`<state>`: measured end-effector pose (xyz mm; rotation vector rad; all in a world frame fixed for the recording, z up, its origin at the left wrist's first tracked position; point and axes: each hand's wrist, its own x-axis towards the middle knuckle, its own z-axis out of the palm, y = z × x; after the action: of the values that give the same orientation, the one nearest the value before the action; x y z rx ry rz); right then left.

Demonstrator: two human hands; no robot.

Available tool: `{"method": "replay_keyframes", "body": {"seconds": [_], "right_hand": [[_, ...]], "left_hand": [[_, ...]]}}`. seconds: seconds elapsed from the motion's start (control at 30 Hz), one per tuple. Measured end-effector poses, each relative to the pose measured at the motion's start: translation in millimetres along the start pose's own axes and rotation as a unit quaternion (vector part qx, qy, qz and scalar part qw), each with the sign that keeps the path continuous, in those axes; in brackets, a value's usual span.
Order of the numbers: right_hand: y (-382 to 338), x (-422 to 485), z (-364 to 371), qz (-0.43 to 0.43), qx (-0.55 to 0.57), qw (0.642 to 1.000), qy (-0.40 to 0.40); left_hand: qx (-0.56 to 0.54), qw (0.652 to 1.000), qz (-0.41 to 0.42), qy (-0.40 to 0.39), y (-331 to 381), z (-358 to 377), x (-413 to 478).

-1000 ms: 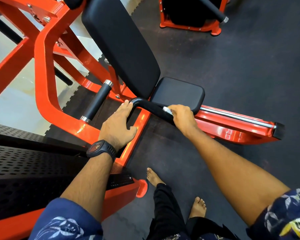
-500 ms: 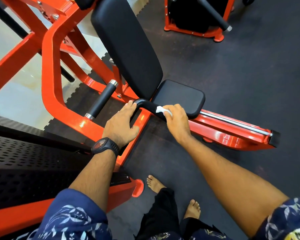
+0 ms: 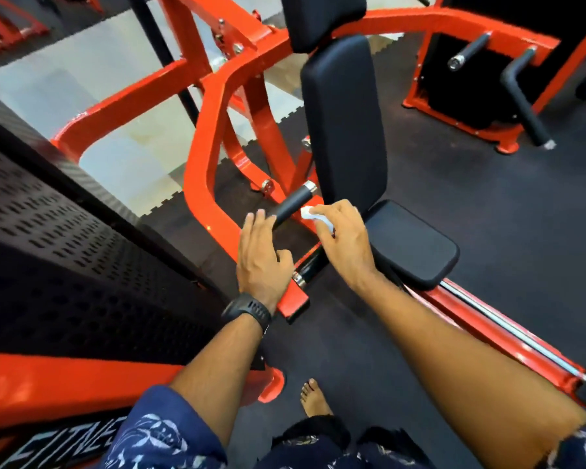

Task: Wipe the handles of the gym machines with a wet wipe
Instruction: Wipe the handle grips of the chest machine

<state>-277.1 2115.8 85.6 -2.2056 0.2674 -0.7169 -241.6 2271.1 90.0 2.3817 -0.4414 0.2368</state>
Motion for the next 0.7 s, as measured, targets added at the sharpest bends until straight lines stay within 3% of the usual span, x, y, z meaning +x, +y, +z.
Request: {"method": "replay_keyframes", "body": {"seconds": [0.07, 0.17, 0.33, 0.47, 0.6, 0.7], "right_hand": [[-7, 15, 8, -0.052, -0.013, 0.998, -0.023], [-19, 34, 26, -0.135, -0.048, 0.982, -0.119], [-27, 55, 60, -0.231, -0.128, 0.919, -0.292], [-13, 67, 64, -0.319, -0.188, 0.876, -0.31], [-8, 77, 67, -0.167, -0.21, 0.943, -0.196], [-23, 55, 75, -0.243, -0.239, 0.894, -0.291]], "left_hand": [[0.049, 0.998, -0.045, -0.004, -9, -5, 4], [0.076, 0.986, -0.144, -0.025, -13, -12, 15], [0.049, 0.973, -0.223, -0.03, -13, -6, 28], [0.089, 0.968, -0.232, -0.034, -10, 2, 21], [0.117, 0.96, -0.25, -0.042, -9, 4, 22], [0.122, 0.963, -0.237, -0.03, -11, 4, 24]]}}
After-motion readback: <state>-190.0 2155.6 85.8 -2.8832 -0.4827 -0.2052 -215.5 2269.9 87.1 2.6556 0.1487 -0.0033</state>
